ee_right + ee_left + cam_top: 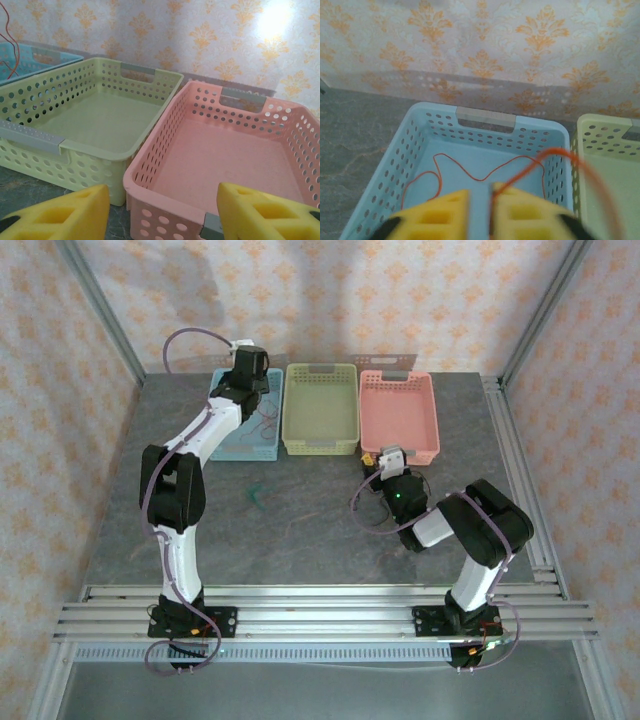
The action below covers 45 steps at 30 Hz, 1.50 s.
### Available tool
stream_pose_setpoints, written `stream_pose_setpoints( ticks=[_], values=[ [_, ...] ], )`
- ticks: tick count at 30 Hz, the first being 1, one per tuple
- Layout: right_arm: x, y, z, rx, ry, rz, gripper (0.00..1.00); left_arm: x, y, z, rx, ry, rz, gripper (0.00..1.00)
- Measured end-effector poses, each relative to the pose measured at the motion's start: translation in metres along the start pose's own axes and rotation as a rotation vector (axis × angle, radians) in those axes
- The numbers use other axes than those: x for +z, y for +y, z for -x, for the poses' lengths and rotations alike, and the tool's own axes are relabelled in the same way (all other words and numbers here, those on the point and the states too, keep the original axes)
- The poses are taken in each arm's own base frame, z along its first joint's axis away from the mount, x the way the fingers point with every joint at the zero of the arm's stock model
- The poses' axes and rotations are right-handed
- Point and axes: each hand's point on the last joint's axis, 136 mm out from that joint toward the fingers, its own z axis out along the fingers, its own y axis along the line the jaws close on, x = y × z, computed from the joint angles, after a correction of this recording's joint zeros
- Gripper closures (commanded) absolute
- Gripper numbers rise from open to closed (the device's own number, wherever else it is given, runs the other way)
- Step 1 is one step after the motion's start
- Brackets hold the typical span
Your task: Untangle the cables
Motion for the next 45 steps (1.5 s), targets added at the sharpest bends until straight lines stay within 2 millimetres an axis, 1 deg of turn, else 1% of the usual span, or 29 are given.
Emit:
stream_pose_setpoints(
  ticks=[1, 2, 4, 5, 7, 9, 12, 14, 17, 18, 20, 22, 23, 26, 29, 33, 35, 39, 42, 45],
  values=[
    [0.0, 0.0, 0.0, 0.0, -0.001, 0.002, 0.41, 0.0, 0.0, -0.001, -0.014, 0.003, 0.0, 0.35],
    [0.0, 0.001, 0.0, 0.0, -0.001, 0.006, 0.41, -0.001, 0.002, -0.004, -0.029, 0.009, 0.002, 0.27],
    [0.0, 0.002, 0.0, 0.0, -0.002, 0.014, 0.41, -0.006, 0.006, -0.012, -0.053, 0.026, 0.007, 0.14],
    [0.0, 0.004, 0.0, 0.0, -0.003, 0.022, 0.41, -0.012, 0.01, -0.016, -0.074, 0.035, 0.011, 0.13],
    [0.0, 0.008, 0.0, 0.0, -0.005, 0.044, 0.42, -0.025, 0.017, -0.018, -0.113, 0.042, 0.017, 0.12],
    [0.0, 0.013, 0.0, 0.001, -0.007, 0.073, 0.43, -0.045, 0.027, -0.016, -0.157, 0.033, 0.02, 0.12],
    [0.001, 0.023, 0.0, -0.001, -0.011, 0.125, 0.45, -0.088, 0.05, -0.012, -0.231, -0.009, 0.018, 0.13],
    [0.001, 0.031, 0.001, -0.004, -0.016, 0.162, 0.46, -0.12, 0.067, -0.015, -0.281, -0.048, 0.004, 0.14],
    [-0.001, 0.046, 0.001, -0.019, -0.021, 0.223, 0.45, -0.16, 0.091, -0.035, -0.334, -0.086, -0.016, 0.15],
    [-0.001, 0.05, 0.001, -0.023, -0.023, 0.239, 0.45, -0.169, 0.097, -0.043, -0.344, -0.093, -0.023, 0.15],
    [-0.003, 0.06, 0.0, -0.036, -0.024, 0.28, 0.45, -0.186, 0.111, -0.065, -0.354, -0.105, -0.035, 0.16],
    [-0.005, 0.068, -0.002, -0.046, -0.025, 0.309, 0.45, -0.197, 0.121, -0.09, -0.352, -0.105, -0.042, 0.16],
    [-0.006, 0.072, -0.003, -0.052, -0.024, 0.323, 0.45, -0.201, 0.126, -0.104, -0.351, -0.109, -0.045, 0.16],
    [-0.008, 0.082, -0.006, -0.065, -0.022, 0.358, 0.45, -0.208, 0.138, -0.136, -0.331, -0.114, -0.044, 0.16],
    [-0.01, 0.092, -0.008, -0.079, -0.022, 0.386, 0.45, -0.208, 0.145, -0.153, -0.326, -0.135, -0.033, 0.18],
    [-0.012, 0.103, -0.008, -0.1, -0.028, 0.416, 0.45, -0.201, 0.152, -0.172, -0.31, -0.139, -0.001, 0.2],
    [-0.013, 0.107, -0.007, -0.105, -0.033, 0.424, 0.45, -0.202, 0.154, -0.175, -0.312, -0.147, 0.008, 0.2],
    [-0.011, 0.11, -0.003, -0.083, -0.039, 0.428, 0.47, -0.211, 0.166, -0.167, -0.354, -0.222, 0.035, 0.2],
    [-0.005, 0.113, 0.001, -0.046, -0.017, 0.431, 0.46, -0.217, 0.176, -0.164, -0.379, -0.262, 0.072, 0.21],
    [-0.002, 0.125, 0.013, -0.032, 0.015, 0.441, 0.44, -0.22, 0.183, -0.164, -0.398, -0.281, 0.097, 0.21]
  ],
)
